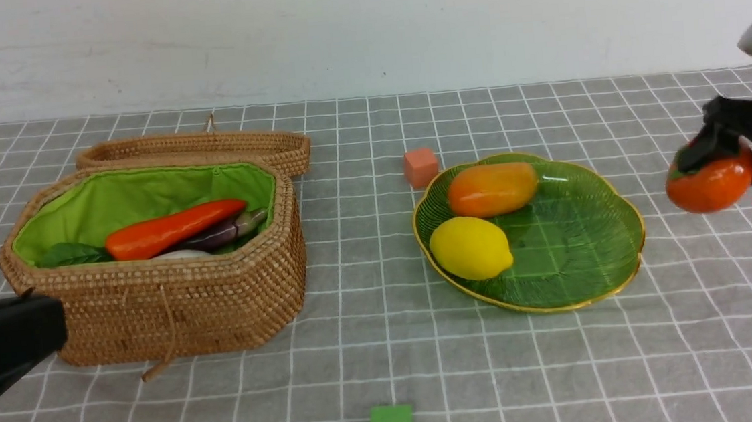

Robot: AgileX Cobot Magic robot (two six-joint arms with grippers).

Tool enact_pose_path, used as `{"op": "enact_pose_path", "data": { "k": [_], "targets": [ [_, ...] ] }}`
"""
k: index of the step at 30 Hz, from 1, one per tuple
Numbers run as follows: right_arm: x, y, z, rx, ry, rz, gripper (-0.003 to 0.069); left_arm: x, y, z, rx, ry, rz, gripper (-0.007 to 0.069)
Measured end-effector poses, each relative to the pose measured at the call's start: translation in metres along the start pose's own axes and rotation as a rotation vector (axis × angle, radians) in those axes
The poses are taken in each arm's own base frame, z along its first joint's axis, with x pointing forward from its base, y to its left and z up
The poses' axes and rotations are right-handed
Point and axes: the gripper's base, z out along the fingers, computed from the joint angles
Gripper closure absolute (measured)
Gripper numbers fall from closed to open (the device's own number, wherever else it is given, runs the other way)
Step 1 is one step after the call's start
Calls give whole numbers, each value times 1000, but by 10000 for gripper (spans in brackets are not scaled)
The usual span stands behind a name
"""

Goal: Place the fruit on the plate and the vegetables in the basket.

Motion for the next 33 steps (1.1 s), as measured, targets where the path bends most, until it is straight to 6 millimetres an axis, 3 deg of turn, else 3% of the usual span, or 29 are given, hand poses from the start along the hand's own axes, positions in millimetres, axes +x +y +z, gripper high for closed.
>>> {"op": "enact_pose_path", "data": {
  "k": [3, 4, 5, 8, 10, 11, 14, 17, 20, 23, 24, 25, 27, 29, 30, 33],
  "targets": [
    [10, 44, 15, -56, 57, -85, 150, 0, 0, 0, 0, 0, 0, 638],
    [17, 58, 30, -61, 96, -127, 150, 0, 0, 0, 0, 0, 0, 638],
    [18, 60, 32, -58, 102, -136, 150, 0, 0, 0, 0, 0, 0, 638],
    [31, 74, 65, -10, 158, -226, 144, 0, 0, 0, -5, 0, 7, 638],
    [33, 76, 72, 2, 162, -230, 116, 0, 1, 0, -8, -1, 13, 638],
    [34, 77, 78, 19, 157, -227, 37, 0, 1, 0, -12, 0, 19, 638],
    [35, 80, 76, 23, 161, -212, -13, 0, 1, 0, -15, 1, 23, 638],
    [35, 85, 62, 22, 171, -214, -13, 0, 2, 0, -20, 1, 31, 638],
    [34, 102, 9, 18, 157, -251, 60, 1, 3, 0, -33, 13, 49, 638],
    [46, 118, -50, 40, 125, -294, 193, 5, 4, 0, -40, 39, 52, 638],
    [47, 116, -49, 44, 132, -291, 204, 5, 4, 0, -40, 38, 52, 638],
    [58, 123, -82, 60, 87, -308, 279, 11, 5, -2, -40, 37, 52, 638],
    [81, 126, -119, 83, 36, -316, 375, 26, 6, -8, -34, 15, 47, 638],
    [112, 126, -152, 98, -13, -326, 476, 47, 8, -14, -20, -32, 32, 638],
    [116, 126, -155, 102, -19, -328, 484, 49, 8, -14, -19, -38, 31, 638],
    [189, 117, -203, 126, -122, -316, 584, 82, 12, -19, 9, -182, 3, 638]
  ]
}}
